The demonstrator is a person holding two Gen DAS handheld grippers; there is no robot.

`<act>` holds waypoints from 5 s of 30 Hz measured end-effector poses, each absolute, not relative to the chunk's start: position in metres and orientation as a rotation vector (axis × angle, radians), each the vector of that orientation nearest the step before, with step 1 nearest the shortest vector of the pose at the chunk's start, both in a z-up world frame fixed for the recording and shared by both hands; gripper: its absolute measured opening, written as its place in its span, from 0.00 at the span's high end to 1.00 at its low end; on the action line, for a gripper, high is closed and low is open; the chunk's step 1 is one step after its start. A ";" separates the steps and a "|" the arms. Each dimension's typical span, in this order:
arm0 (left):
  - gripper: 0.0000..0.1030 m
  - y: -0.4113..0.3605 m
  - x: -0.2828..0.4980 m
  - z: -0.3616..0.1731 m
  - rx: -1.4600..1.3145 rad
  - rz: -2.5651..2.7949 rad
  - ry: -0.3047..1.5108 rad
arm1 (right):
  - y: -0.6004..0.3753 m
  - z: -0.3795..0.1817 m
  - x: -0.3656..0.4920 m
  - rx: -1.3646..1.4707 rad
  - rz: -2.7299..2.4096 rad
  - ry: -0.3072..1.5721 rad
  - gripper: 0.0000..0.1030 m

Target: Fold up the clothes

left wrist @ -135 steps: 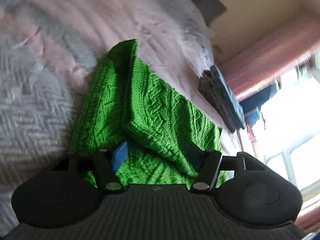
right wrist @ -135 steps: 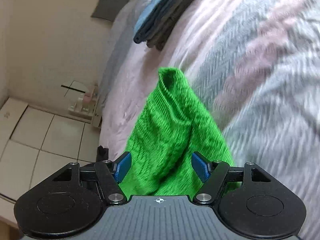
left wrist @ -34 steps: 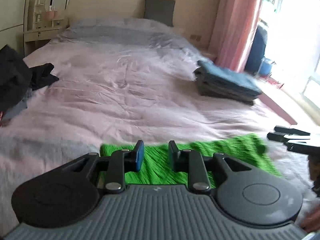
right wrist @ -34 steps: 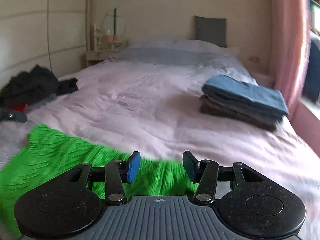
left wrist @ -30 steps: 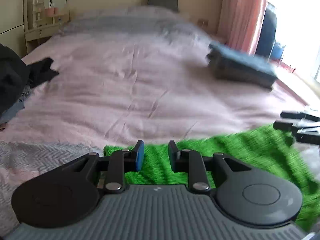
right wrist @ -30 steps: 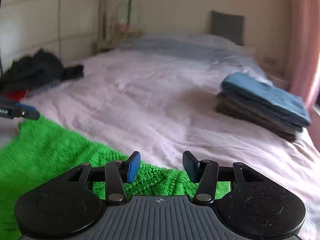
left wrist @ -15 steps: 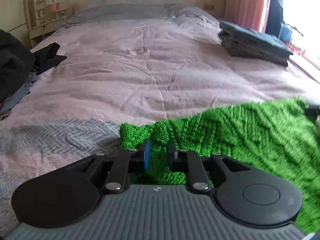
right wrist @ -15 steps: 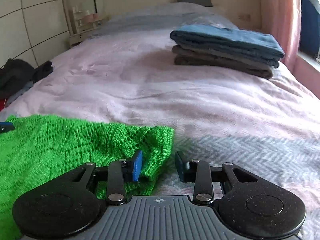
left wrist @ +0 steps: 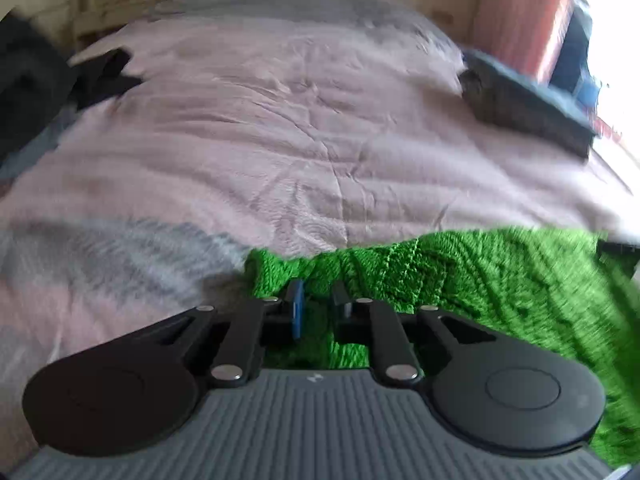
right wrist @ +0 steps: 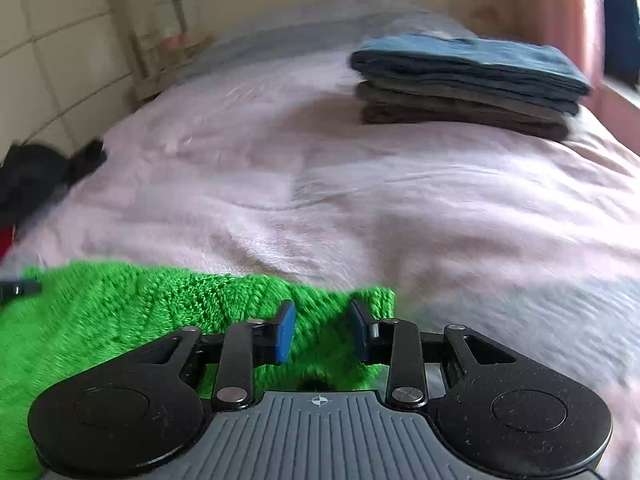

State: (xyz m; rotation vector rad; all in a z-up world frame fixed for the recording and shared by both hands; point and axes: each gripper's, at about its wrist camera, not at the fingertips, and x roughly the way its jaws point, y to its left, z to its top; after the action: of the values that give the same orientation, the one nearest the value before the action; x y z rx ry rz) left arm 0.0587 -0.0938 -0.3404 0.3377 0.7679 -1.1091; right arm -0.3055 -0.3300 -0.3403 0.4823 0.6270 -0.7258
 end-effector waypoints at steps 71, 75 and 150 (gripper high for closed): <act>0.40 0.097 -0.144 -0.258 0.392 -0.902 0.708 | -0.064 -0.285 -0.380 0.608 -0.849 0.591 0.11; 0.40 0.092 -0.138 -0.263 0.388 -0.917 0.721 | -0.070 -0.289 -0.372 0.612 -0.861 0.609 0.11; 0.75 0.127 0.027 -0.302 -0.161 -1.091 0.895 | -0.017 -0.263 -0.153 -0.198 -0.618 0.642 0.83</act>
State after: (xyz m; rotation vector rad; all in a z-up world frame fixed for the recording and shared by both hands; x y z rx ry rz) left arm 0.0268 0.1269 -0.3020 -0.1607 0.8954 -1.0912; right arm -0.1531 -0.0174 -0.2634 -0.1982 0.6416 -0.6179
